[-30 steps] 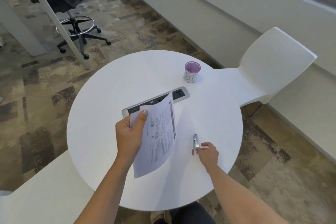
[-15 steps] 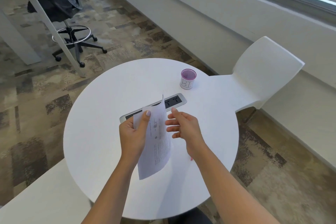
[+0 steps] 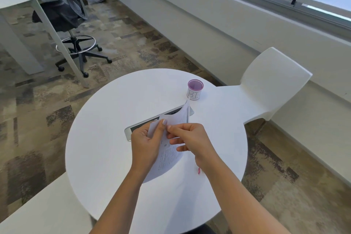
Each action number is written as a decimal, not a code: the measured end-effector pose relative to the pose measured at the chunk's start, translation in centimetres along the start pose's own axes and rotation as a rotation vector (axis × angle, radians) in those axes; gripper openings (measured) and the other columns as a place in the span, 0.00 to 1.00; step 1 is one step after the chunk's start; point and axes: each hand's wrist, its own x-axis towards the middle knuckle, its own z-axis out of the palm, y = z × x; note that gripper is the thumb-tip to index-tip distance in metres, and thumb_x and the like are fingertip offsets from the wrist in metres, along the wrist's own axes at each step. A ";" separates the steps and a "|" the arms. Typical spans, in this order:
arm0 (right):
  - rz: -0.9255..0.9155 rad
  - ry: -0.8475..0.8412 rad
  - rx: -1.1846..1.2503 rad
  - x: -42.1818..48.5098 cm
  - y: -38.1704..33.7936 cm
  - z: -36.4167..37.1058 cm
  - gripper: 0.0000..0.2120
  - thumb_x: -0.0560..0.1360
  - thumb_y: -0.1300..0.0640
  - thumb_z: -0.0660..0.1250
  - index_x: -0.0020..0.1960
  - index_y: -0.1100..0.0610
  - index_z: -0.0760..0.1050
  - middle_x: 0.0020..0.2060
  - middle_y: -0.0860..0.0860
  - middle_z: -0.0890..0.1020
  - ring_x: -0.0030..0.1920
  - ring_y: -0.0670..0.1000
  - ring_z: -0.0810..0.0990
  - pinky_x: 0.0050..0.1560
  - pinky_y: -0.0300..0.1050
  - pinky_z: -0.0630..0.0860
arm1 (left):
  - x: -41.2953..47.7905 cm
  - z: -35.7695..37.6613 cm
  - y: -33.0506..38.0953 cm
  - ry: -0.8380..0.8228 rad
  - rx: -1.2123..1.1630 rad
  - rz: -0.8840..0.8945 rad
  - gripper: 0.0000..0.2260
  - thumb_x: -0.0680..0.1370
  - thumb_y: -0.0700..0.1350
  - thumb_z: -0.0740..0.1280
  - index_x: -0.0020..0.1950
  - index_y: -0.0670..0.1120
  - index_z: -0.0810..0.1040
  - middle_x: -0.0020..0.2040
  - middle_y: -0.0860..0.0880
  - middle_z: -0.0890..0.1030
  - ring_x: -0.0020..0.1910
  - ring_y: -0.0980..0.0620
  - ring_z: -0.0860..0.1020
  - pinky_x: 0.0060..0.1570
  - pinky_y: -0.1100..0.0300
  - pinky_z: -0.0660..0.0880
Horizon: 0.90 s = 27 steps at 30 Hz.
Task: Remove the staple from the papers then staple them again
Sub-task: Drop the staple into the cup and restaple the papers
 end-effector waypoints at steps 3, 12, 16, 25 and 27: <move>-0.007 0.014 0.013 -0.1 0.0 -0.3 0.10 0.72 0.51 0.75 0.42 0.58 0.85 0.36 0.51 0.86 0.34 0.43 0.83 0.30 0.36 0.76 | -0.2 0.2 0.3 -0.019 -0.011 -0.002 0.13 0.80 0.46 0.69 0.35 0.50 0.83 0.30 0.55 0.81 0.31 0.58 0.77 0.33 0.69 0.72; -0.069 0.096 -0.040 -0.2 0.2 -0.4 0.12 0.71 0.51 0.74 0.42 0.61 0.84 0.33 0.49 0.86 0.32 0.40 0.81 0.32 0.36 0.76 | -0.6 0.8 0.9 -0.041 0.003 0.013 0.16 0.80 0.48 0.69 0.32 0.56 0.81 0.26 0.58 0.76 0.29 0.59 0.72 0.32 0.69 0.68; -0.136 0.129 -0.049 -0.6 0.6 -0.4 0.11 0.72 0.54 0.74 0.42 0.63 0.83 0.33 0.51 0.84 0.32 0.41 0.79 0.31 0.34 0.76 | -0.8 0.8 0.9 -0.042 0.013 0.014 0.14 0.79 0.49 0.69 0.33 0.55 0.82 0.28 0.56 0.78 0.29 0.57 0.72 0.31 0.67 0.68; -0.377 0.341 -0.118 -1.5 1.6 0.6 0.07 0.72 0.56 0.74 0.38 0.58 0.82 0.31 0.49 0.83 0.31 0.42 0.77 0.36 0.36 0.76 | -1.2 1.2 1.6 -0.037 -0.034 0.000 0.07 0.78 0.50 0.69 0.44 0.53 0.86 0.43 0.54 0.85 0.44 0.56 0.82 0.42 0.67 0.75; -0.454 0.377 -0.131 -1.7 1.8 0.7 0.06 0.72 0.57 0.73 0.38 0.57 0.81 0.31 0.46 0.82 0.31 0.41 0.77 0.37 0.32 0.74 | -1.3 1.2 1.6 -0.031 -0.029 0.005 0.08 0.78 0.50 0.69 0.43 0.51 0.86 0.41 0.51 0.85 0.42 0.53 0.81 0.40 0.61 0.74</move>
